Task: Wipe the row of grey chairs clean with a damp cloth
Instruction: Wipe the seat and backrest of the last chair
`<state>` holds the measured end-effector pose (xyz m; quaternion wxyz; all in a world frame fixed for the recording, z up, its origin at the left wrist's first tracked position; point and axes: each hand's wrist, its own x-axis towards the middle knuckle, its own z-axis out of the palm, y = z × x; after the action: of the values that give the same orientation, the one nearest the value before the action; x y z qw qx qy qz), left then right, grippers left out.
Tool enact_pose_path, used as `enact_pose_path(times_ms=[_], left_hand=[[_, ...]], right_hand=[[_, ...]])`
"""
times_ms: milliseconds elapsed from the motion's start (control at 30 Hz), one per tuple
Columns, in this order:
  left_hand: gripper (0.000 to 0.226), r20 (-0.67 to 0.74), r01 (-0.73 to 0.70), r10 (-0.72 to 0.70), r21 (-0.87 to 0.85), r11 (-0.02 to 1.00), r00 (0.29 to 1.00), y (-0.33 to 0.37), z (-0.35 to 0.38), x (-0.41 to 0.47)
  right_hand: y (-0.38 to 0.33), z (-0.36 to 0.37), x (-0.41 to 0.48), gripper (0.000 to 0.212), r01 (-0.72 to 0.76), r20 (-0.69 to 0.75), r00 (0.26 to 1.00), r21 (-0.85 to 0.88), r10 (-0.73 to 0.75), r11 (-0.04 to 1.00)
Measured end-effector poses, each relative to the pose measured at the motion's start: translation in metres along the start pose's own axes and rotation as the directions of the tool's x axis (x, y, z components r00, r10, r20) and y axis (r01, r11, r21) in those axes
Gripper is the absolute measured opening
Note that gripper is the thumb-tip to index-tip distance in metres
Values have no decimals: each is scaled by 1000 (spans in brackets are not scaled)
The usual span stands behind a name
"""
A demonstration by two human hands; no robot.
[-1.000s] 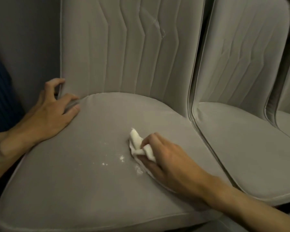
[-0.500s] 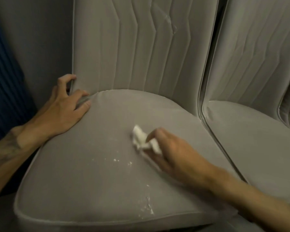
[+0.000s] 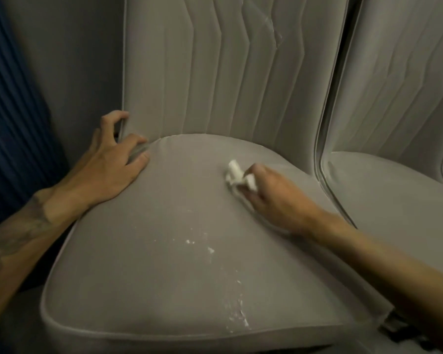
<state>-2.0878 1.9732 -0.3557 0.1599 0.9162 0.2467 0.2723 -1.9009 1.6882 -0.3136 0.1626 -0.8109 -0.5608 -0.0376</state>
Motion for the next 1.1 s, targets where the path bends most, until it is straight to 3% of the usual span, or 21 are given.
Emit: enact_pose_path(times_ms=[67, 133, 233, 300, 367, 500, 567, 600, 667, 767, 833, 967, 1033, 1100], left_hand=[[40, 6, -1, 1, 2, 1000, 1000, 0, -2, -1], [39, 6, -3, 3, 2, 1000, 1000, 1, -3, -1], [38, -1, -8, 8, 6, 1000, 1000, 2, -3, 0], [38, -4, -5, 5, 12, 1000, 1000, 1, -2, 0], [37, -3, -6, 6, 9, 1000, 1000, 1, -1, 0], [37, 7, 10, -10, -8, 1000, 1000, 4, -3, -2], [36, 14, 20, -20, -14, 1000, 1000, 6, -4, -2], [36, 15, 20, -20, -15, 1000, 1000, 6, -4, -2], [37, 14, 24, -24, -13, 1000, 1000, 6, -4, -2], [39, 16, 23, -22, -12, 1000, 1000, 5, -4, -1], [40, 16, 23, -23, -14, 1000, 1000, 5, -4, -1], [41, 9, 1, -1, -13, 1000, 1000, 4, -3, -2], [39, 7, -1, 1, -18, 1000, 1000, 3, -2, -1], [38, 1, 1, -1, -19, 1000, 1000, 1, -1, 1]], right_hand=[[14, 1, 25, 35, -194, -36, 981, -31, 192, 981], [2, 12, 28, 34, -187, -58, 981, 3, 187, 982], [-42, 25, -7, 34, 185, -88, 980, 106, -176, 977], [-48, 21, -17, 33, 300, -22, 954, 164, -300, 940], [-27, 15, 0, 38, 217, -5, 976, 105, -218, 971], [21, 6, 54, 40, -170, -68, 983, -31, 168, 985], [11, 15, 65, 36, -196, -80, 978, -22, 193, 980], [-2, 22, 64, 34, -161, -60, 985, 9, 161, 987], [-37, 34, 44, 35, 56, -55, 997, 78, -52, 995], [-54, 30, 9, 33, 348, 1, 936, 170, -353, 922], [-36, 20, 16, 36, 280, 24, 958, 139, -286, 950], [-13, 13, 58, 40, -93, 3, 996, 14, 93, 996], [-36, 24, 54, 37, -43, 11, 999, 49, 43, 998], [-72, 33, 28, 35, 211, -23, 977, 166, -210, 963]])
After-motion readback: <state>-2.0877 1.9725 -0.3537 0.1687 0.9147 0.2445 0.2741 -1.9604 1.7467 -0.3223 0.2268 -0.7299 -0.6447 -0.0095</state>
